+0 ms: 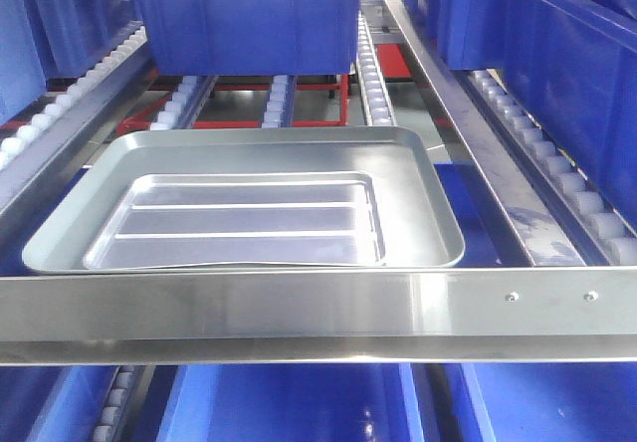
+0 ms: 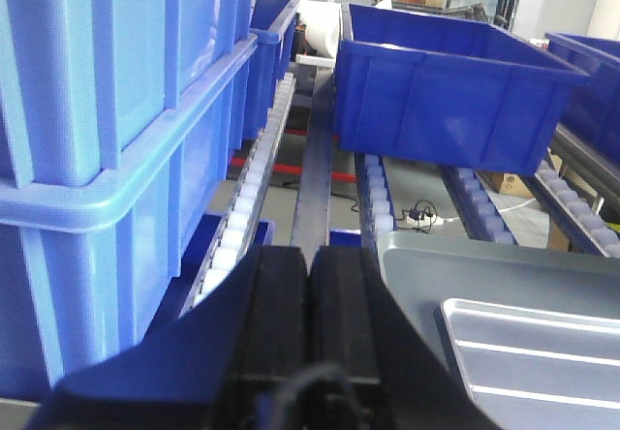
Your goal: Grab silver tray and stack on right shelf
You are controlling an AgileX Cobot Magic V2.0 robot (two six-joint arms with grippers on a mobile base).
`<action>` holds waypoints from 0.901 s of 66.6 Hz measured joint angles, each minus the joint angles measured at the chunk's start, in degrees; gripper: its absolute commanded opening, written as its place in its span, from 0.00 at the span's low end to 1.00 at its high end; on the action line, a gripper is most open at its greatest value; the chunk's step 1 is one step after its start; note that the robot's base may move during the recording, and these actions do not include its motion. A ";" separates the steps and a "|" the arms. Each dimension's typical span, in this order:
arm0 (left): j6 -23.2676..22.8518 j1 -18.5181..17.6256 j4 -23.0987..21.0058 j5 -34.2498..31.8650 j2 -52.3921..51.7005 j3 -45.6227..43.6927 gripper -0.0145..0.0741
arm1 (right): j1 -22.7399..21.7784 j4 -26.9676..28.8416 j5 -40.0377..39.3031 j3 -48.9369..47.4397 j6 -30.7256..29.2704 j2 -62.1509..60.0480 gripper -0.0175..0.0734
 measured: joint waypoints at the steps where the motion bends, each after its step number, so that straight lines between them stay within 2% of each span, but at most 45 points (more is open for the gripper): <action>1: 0.00 0.00 0.00 0.14 0.00 0.00 0.06 | 0.00 0.00 0.00 0.00 0.00 0.00 0.25; 17: -0.22 0.00 0.13 0.59 0.00 0.00 0.06 | 0.00 0.00 0.00 0.00 0.00 0.00 0.25; 31: -0.22 0.00 3.06 1.59 0.00 0.00 0.06 | 0.00 0.00 0.00 0.00 0.00 0.00 0.25; 60: -0.22 0.00 3.06 1.79 0.00 0.00 0.06 | 0.00 0.00 0.00 0.00 0.00 0.00 0.25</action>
